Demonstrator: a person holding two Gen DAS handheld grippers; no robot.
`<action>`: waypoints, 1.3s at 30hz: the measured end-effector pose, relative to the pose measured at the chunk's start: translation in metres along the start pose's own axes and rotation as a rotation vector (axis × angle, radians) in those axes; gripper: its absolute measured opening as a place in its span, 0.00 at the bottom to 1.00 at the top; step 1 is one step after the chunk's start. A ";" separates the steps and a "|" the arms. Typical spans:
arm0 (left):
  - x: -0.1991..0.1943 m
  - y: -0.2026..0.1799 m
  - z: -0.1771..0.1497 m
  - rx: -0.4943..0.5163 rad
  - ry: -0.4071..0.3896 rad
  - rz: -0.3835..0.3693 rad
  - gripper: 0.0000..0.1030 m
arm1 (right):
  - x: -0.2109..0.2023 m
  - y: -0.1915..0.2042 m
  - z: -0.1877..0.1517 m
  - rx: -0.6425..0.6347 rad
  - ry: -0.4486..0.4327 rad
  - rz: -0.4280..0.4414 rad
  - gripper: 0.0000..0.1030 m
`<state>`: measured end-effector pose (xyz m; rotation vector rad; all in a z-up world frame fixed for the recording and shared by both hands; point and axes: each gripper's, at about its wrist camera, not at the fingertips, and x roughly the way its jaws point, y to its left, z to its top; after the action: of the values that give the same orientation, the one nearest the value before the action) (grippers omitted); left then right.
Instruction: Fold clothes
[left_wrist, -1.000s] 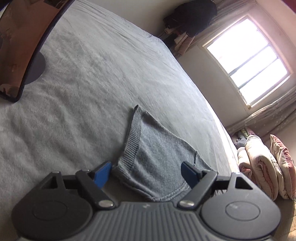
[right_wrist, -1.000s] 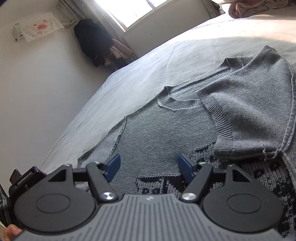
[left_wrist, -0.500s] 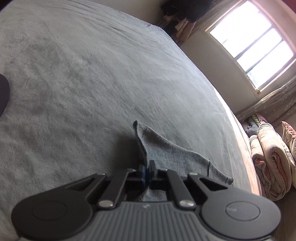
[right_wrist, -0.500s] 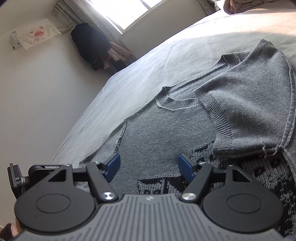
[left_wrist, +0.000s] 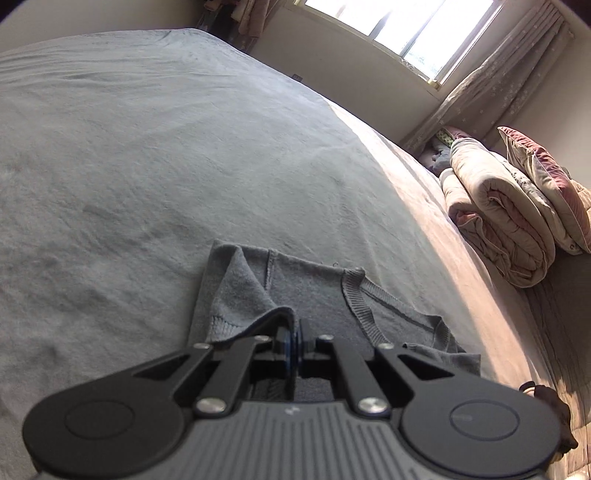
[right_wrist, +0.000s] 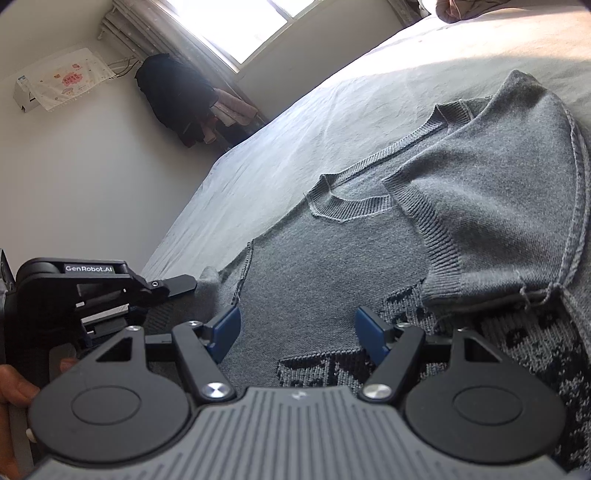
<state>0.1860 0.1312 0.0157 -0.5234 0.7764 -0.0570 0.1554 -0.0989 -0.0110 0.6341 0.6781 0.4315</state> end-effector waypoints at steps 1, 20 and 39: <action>0.006 -0.005 -0.001 0.007 0.024 -0.016 0.03 | 0.000 0.000 0.001 0.002 0.000 0.001 0.70; 0.012 0.000 0.002 0.040 0.064 -0.103 0.25 | 0.001 0.005 0.000 -0.042 0.020 0.020 0.70; 0.037 -0.026 0.007 0.069 0.122 -0.331 0.38 | 0.008 0.000 -0.007 0.001 0.110 0.153 0.52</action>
<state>0.2211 0.1025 0.0083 -0.5829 0.7976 -0.4244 0.1564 -0.0912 -0.0188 0.6691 0.7367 0.6121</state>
